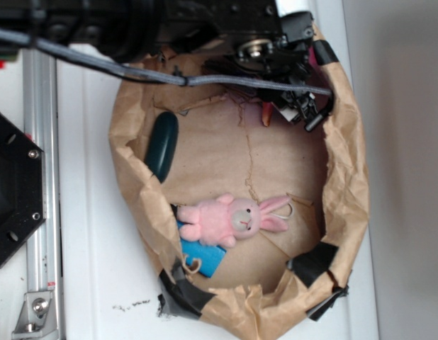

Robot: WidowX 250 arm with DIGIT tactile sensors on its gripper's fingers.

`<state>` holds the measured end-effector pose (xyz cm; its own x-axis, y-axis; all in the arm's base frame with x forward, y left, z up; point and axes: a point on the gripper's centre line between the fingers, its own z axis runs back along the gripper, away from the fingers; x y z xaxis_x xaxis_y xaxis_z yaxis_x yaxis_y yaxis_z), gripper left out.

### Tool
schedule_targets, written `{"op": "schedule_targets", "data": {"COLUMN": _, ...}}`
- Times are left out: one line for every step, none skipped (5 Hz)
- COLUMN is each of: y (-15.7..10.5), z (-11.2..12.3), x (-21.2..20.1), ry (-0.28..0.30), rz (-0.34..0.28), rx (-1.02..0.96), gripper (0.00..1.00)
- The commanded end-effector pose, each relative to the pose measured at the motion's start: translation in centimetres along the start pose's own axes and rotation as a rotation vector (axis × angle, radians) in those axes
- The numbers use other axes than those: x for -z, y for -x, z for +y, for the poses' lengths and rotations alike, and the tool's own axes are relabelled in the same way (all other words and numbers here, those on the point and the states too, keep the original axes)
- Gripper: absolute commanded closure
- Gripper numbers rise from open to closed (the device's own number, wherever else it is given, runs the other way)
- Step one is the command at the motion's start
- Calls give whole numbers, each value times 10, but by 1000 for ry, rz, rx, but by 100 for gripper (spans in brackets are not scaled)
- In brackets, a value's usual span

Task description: Grab the shell.

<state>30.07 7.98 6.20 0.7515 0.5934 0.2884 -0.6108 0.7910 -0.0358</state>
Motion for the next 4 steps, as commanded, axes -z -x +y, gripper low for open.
{"op": "schedule_targets", "data": {"y": -18, "z": 1, "x": 8, "ry": 38, "rz": -34, "rx": 26, "gripper": 0}}
{"op": "schedule_targets", "data": {"y": -20, "z": -4, "x": 19, "ry": 40, "rz": -4, "rx": 42, "gripper": 0}}
{"op": "schedule_targets", "data": {"y": -13, "z": -15, "x": 32, "ry": 36, "rz": 41, "rx": 90, "gripper": 0}}
{"op": "schedule_targets", "data": {"y": -9, "z": -17, "x": 34, "ry": 33, "rz": 53, "rx": 113, "gripper": 0}}
